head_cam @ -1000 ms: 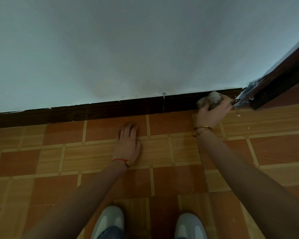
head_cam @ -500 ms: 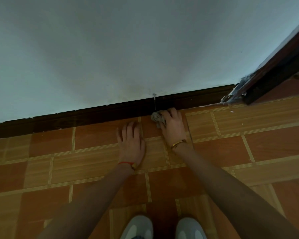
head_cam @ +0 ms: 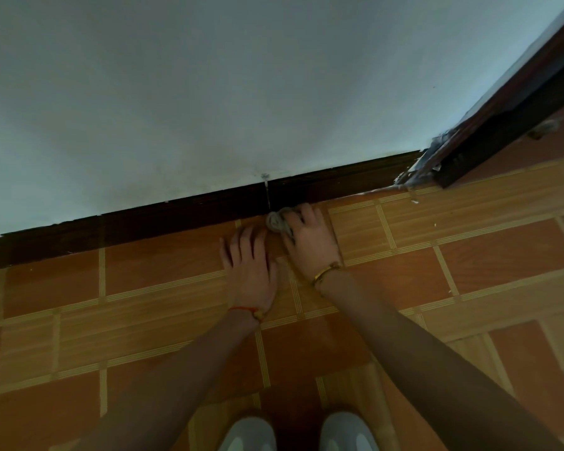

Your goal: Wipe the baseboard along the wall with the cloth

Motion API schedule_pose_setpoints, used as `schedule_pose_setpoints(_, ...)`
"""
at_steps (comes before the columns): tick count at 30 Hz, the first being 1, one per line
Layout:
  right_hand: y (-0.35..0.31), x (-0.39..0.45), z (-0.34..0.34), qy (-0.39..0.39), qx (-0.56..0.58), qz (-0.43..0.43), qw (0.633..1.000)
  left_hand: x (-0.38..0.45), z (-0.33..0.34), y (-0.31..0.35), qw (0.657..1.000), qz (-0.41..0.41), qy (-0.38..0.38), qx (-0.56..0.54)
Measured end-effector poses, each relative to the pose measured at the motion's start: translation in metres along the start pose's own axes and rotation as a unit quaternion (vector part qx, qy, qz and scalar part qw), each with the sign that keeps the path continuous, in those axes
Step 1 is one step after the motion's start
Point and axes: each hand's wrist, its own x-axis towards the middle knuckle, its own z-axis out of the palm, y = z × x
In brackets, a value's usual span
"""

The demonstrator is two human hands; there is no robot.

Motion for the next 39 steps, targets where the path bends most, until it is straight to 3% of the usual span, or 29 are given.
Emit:
schedule_pose_setpoints(7, 0.051, -0.001, -0.029, 0.053, -0.008, 0.124, 0.991, -0.001, -0.001, 0.0, 1.0, 0.003, 0.021, -0.018)
schedule_pose_setpoints(13, 0.102, 0.002, -0.057, 0.103, -0.048, 0.291, 0.95, -0.002, 0.0, 0.0, 0.999, 0.005, 0.026, -0.022)
schedule_pose_setpoints(16, 0.087, 0.003, -0.051, 0.077, -0.039, 0.26, 0.962, -0.002, 0.0, 0.001, 1.0, 0.004, 0.021, -0.015)
schedule_pose_setpoints(22, 0.039, -0.001, -0.026, -0.014, -0.001, 0.072, 0.997, -0.002, -0.001, 0.002, 1.0, -0.002, 0.015, -0.01)
schedule_pose_setpoints(24, 0.038, 0.001, -0.028, -0.024, -0.01, 0.046, 0.999, -0.002, -0.002, 0.002, 1.0, -0.002, 0.014, -0.012)
schedule_pose_setpoints(32, 0.086, 0.003, -0.06, 0.013, -0.144, 0.1, 0.984, -0.002, -0.001, 0.0, 1.0, 0.004, 0.019, -0.02)
schedule_pose_setpoints(39, 0.099, 0.0, -0.059, 0.072, -0.168, 0.21, 0.961, -0.002, -0.001, 0.0, 0.999, 0.006, 0.027, -0.021)
